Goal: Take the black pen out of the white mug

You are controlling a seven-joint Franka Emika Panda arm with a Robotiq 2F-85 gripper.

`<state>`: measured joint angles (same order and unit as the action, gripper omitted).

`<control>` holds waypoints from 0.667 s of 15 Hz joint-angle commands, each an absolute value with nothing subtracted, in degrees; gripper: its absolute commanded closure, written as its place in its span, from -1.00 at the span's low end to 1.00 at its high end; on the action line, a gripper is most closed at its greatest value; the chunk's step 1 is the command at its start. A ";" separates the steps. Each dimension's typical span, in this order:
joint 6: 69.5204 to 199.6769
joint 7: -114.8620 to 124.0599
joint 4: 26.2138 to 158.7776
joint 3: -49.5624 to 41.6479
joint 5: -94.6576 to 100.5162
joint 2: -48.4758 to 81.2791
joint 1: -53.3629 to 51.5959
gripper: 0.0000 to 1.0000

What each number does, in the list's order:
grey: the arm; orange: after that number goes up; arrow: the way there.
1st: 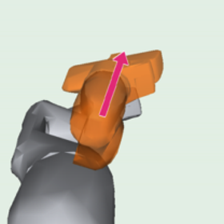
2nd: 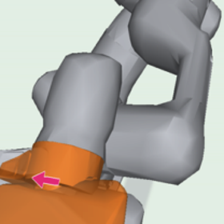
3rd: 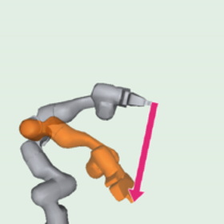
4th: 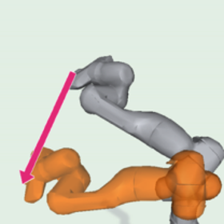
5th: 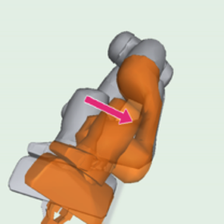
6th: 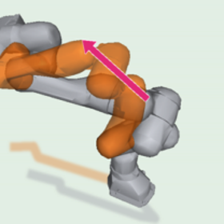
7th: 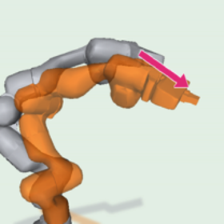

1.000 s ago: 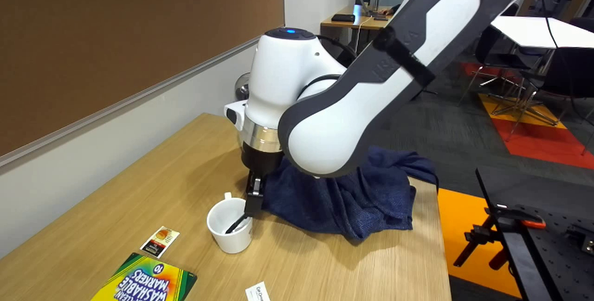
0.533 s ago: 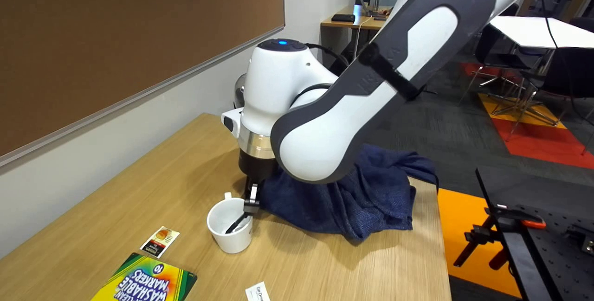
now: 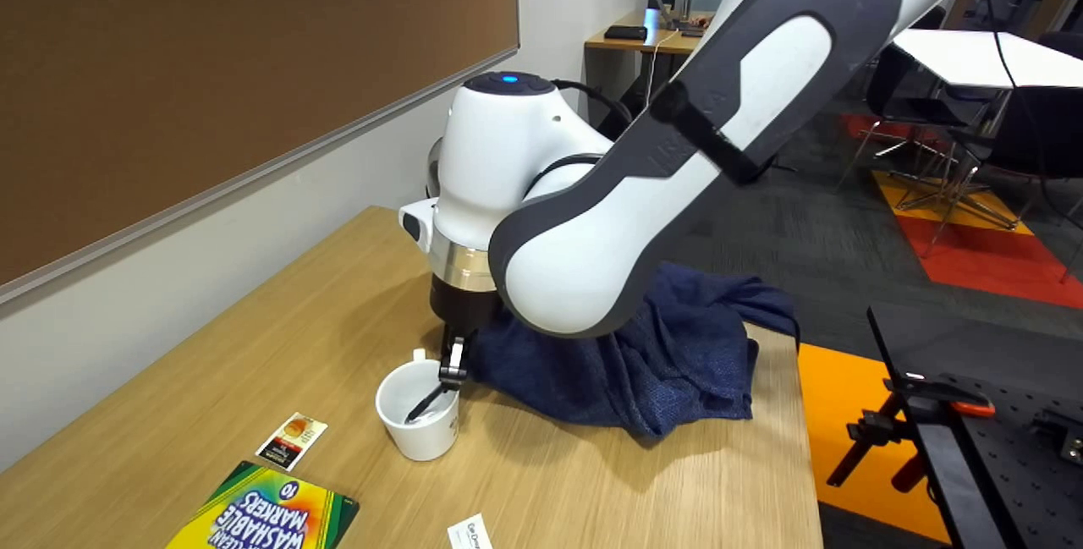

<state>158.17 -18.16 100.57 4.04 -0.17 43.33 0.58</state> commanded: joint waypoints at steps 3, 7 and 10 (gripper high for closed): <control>155.65 -11.79 104.77 2.71 1.69 36.88 -1.10 0.91; 152.03 -6.44 110.34 -0.28 3.93 29.42 -3.56 0.91; 148.80 -5.04 115.62 -0.23 5.37 22.44 -3.69 0.91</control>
